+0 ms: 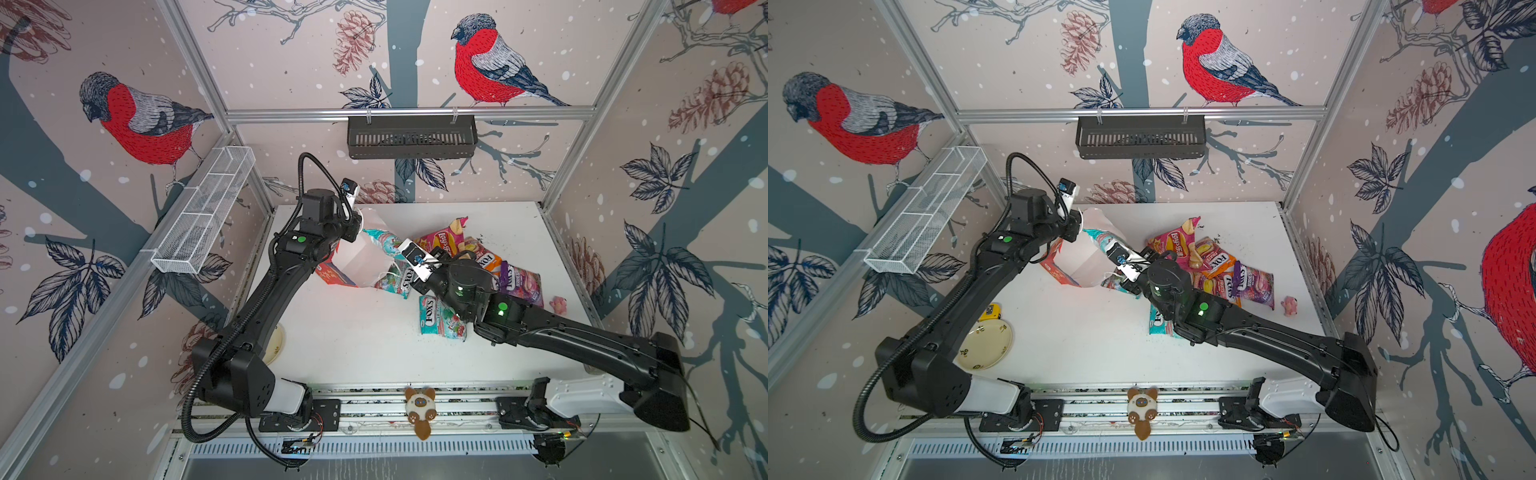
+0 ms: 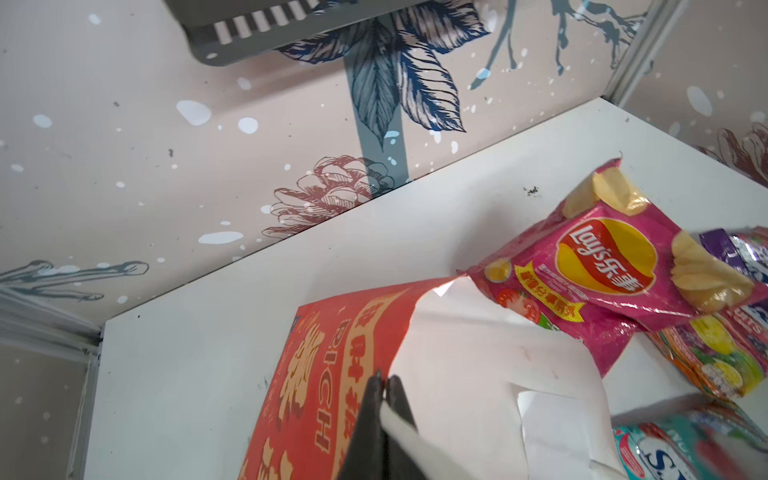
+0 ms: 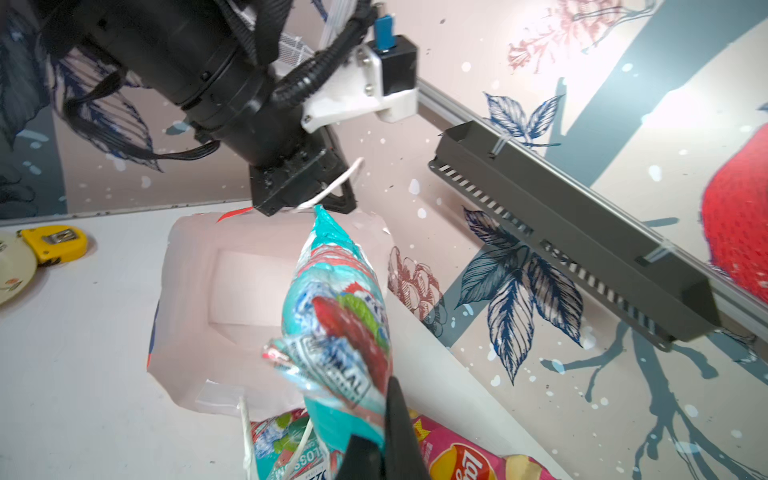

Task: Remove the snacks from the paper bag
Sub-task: 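Carry the teal packet toward the robot while the left gripper stands the bag upright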

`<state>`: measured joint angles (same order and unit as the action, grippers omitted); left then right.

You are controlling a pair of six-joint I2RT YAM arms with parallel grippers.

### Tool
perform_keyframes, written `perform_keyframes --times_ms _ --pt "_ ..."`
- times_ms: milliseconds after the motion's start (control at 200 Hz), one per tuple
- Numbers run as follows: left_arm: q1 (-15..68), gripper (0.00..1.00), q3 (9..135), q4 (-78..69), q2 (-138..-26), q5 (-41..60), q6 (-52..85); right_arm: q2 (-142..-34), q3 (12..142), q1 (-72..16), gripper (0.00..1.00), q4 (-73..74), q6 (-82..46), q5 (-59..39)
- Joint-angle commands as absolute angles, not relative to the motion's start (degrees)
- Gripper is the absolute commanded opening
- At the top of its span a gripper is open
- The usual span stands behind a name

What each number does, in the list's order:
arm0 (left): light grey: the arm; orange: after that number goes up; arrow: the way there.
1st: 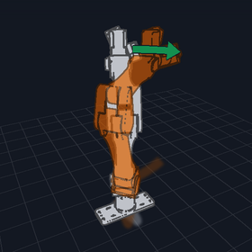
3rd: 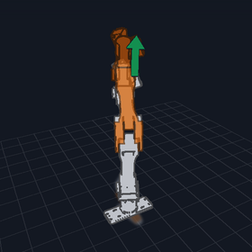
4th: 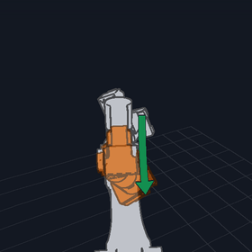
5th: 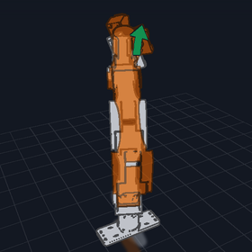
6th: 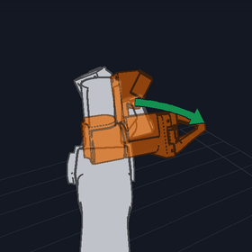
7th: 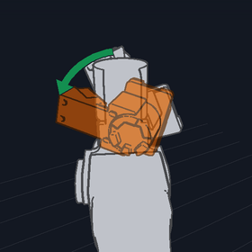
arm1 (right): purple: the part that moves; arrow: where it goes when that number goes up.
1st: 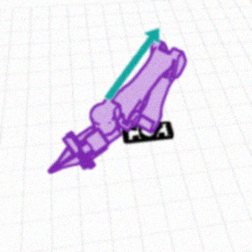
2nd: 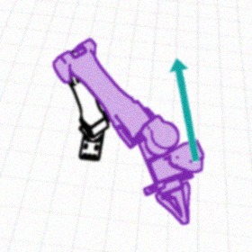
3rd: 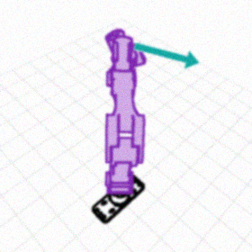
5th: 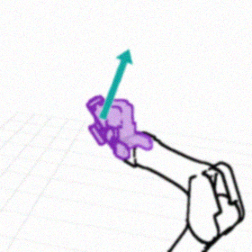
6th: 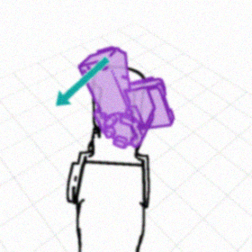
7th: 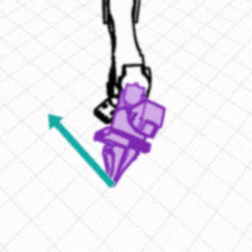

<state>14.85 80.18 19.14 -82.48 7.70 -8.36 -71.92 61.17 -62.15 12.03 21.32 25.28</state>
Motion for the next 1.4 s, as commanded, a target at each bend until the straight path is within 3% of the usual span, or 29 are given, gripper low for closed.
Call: perform_keyframes --times_ms 0,535,775,1086,1396 --pt "13.2 0.00 81.5 20.7 -83.1 10.8 -2.9 -69.4 61.3 -61.6 0.00 14.1 19.6 28.4" --pt "4.5 0.00 81.2 15.6 -81.3 22.0 14.4 -66.5 61.8 -60.1 0.00 -15.3 2.3 27.0" --pt "1.4 0.00 80.7 10.4 -81.1 29.3 21.8 -69.9 60.1 -61.5 0.00 -16.9 1.0 22.9" --pt "0.9 0.00 77.0 4.2 -82.5 29.5 27.0 -76.7 58.1 -65.2 0.00 -14.6 1.4 18.0" --pt "0.7 0.00 73.8 0.0 -83.0 27.6 28.5 -87.0 62.2 -70.0 0.00 -17.2 5.3 25.1"
